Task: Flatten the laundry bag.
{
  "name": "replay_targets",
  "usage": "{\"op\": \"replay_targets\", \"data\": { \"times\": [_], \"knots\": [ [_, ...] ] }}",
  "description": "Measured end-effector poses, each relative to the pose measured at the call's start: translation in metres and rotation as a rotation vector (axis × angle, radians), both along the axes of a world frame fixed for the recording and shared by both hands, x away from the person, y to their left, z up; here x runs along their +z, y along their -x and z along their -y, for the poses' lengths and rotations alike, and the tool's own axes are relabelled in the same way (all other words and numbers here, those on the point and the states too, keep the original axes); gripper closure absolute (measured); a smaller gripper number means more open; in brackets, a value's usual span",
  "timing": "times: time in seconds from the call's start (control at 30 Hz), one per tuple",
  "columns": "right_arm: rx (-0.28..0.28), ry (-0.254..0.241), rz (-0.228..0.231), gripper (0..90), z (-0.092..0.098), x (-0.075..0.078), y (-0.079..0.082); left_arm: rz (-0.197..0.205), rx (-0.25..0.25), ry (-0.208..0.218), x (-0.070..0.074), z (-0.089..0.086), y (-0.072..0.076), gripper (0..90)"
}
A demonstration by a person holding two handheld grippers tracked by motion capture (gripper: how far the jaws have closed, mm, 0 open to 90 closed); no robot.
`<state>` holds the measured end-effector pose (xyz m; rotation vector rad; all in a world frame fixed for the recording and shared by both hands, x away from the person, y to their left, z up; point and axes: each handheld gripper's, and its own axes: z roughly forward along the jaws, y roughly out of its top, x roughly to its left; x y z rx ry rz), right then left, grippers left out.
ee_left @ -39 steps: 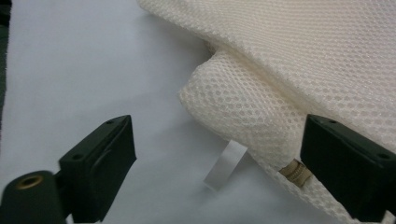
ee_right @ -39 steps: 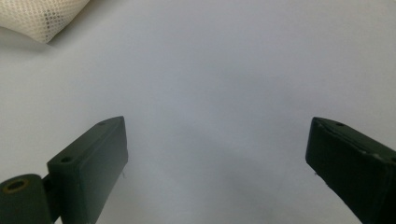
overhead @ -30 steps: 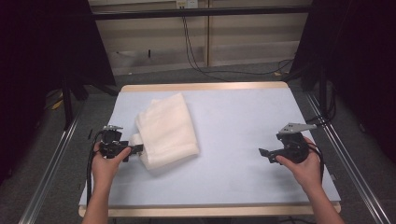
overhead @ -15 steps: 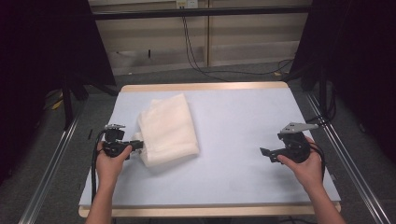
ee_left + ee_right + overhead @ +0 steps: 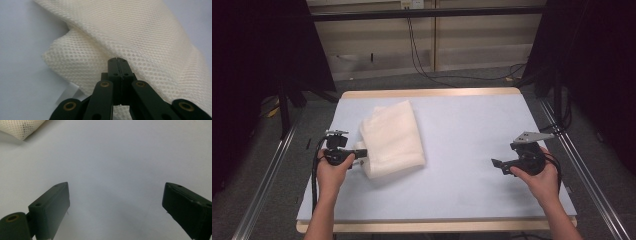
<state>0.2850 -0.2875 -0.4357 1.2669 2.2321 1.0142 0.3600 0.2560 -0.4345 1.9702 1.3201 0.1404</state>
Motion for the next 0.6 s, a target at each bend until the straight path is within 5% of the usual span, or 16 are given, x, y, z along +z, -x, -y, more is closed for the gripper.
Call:
{"op": "replay_targets", "data": {
  "times": [0.07, 0.1, 0.27, 0.3, 0.43, 0.6],
  "knots": [
    [0.001, 0.006, 0.004, 7.0, 0.000, 0.000, 0.000, -0.001, 0.019, -0.021, -0.001, -0.001, 0.000, 67.9],
    [0.002, 0.005, 0.006, 7.0, 0.000, 0.000, 0.000, 0.001, 0.059, -0.068, -0.003, -0.003, -0.001, 57.8],
    [0.005, 0.009, 0.007, 7.1, 0.001, 0.000, 0.000, -0.029, 0.081, -0.077, -0.010, -0.002, -0.005, 37.0],
    [0.001, 0.014, 0.002, 7.2, 0.001, 0.000, 0.000, -0.045, 0.119, -0.057, -0.014, 0.000, -0.008, 33.0],
    [0.010, 0.014, -0.001, 7.4, 0.000, -0.001, -0.001, -0.070, 0.132, -0.028, -0.021, -0.001, -0.011, 30.0],
    [0.014, 0.014, -0.007, 7.4, 0.000, -0.002, -0.001, -0.068, 0.102, -0.014, -0.019, 0.001, -0.010, 46.5]
  ]
}}
